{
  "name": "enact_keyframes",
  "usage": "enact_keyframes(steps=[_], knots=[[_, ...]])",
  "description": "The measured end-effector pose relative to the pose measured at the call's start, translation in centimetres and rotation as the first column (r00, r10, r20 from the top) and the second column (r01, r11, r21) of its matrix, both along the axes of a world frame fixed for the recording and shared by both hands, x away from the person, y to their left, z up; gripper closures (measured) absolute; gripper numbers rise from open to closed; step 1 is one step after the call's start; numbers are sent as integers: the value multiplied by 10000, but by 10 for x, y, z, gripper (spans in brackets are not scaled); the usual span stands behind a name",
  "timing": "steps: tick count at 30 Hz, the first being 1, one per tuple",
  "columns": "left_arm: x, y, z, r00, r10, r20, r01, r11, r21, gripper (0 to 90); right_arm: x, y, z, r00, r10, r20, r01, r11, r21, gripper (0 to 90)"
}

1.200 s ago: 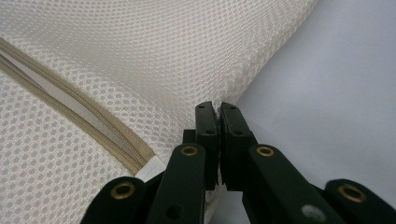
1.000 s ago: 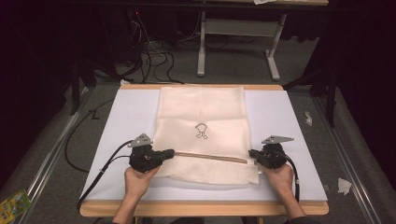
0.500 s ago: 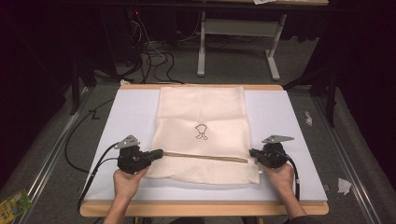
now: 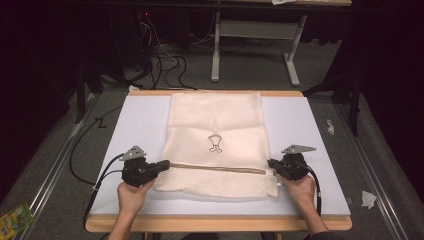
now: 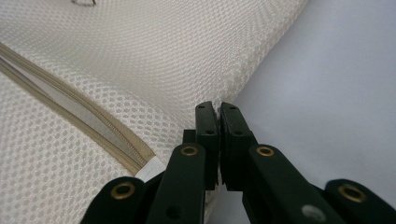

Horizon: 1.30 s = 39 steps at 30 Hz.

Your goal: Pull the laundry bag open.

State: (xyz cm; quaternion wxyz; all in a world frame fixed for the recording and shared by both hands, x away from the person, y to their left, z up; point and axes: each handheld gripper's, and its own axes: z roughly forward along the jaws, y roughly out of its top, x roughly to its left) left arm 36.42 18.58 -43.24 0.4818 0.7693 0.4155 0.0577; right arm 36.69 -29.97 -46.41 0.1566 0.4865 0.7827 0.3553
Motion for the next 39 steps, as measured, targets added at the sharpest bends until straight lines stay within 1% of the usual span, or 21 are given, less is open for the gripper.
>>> enact_keyframes(steps=[1, 2, 6, 8, 10, 13, 18, 24, 27, 28, 29, 32, 33, 34, 35, 36, 37, 38, 39], knots=[[0, 2, -1, 10000, 52, -72, -53, 10000, -70, 872, -1, -1, 0, 10000, -76, -58, 76, 10000, 43, 887], [0, 4, -2, 9999, 75, -132, -77, 9998, -176, 871, 0, -3, 0, 10000, -42, 35, 42, 10000, 50, 887], [-1, 7, -3, 9998, 149, -142, -151, 9998, -134, 872, 0, -4, 1, 9999, -71, 75, 70, 10000, 48, 887], [-1, 11, -5, 9995, 277, -164, -280, 9995, -151, 871, 0, -4, 1, 9999, -55, 90, 55, 10000, 54, 887], [0, 12, -5, 9993, 335, -160, -336, 9994, -65, 872, -1, -5, 1, 9998, -121, 124, 120, 9998, 140, 887], [0, 14, -4, 9992, 375, -152, -377, 9991, -167, 871, -1, -7, 2, 9998, -138, 138, 136, 9998, 172, 887], [1, 14, -5, 9992, 399, -99, -399, 9992, 29, 871, -1, -7, 3, 9997, -171, 178, 168, 9997, 174, 887], [2, 17, -6, 9986, 498, -158, -496, 9987, 74, 872, -2, -9, 5, 9995, -250, 216, 247, 9996, 156, 888], [2, 17, -5, 9986, 498, -184, -498, 9988, 27, 872, -3, -10, 6, 9993, -221, 314, 216, 9996, 164, 888], [3, 16, -5, 9985, 520, -182, -518, 9986, 86, 872, -3, -10, 7, 9991, -258, 335, 253, 9996, 146, 889], [3, 16, -5, 9984, 552, -142, -548, 9982, 261, 872, -3, -10, 7, 9989, -288, 378, 286, 9996, 68, 889], [4, 17, -7, 9983, 550, -193, -545, 9981, 282, 872, -3, -10, 7, 9986, -264, 455, 266, 9996, -36, 889], [4, 16, -7, 9983, 548, -187, -541, 9978, 385, 872, -4, -10, 8, 9985, -303, 464, 304, 9995, -16, 890], [4, 16, -8, 9982, 560, -201, -551, 9977, 407, 872, -4, -11, 8, 9982, -311, 510, 316, 9995, -95, 890], [4, 17, -8, 9981, 592, -176, -583, 9972, 465, 872, -5, -12, 9, 9980, -381, 504, 381, 9993, 2, 890], [4, 17, -8, 9981, 592, -176, -583, 9972, 465, 872, -5, -12, 9, 9980, -381, 504, 381, 9993, 2, 890], [3, 16, -7, 9977, 661, -117, -652, 9958, 641, 872, -5, -13, 9, 9978, -401, 522, 402, 9992, -3, 890], [1, 10, -7, 9972, 711, 228, -737, 9857, 1516, 872, -5, -13, 10, 9978, -383, 534, 384, 9993, -8, 890], [0, 7, -7, 9973, 673, 307, -716, 9827, 1710, 872, -5, -12, 10, 9976, -404, 564, 406, 9992, -20, 890]])
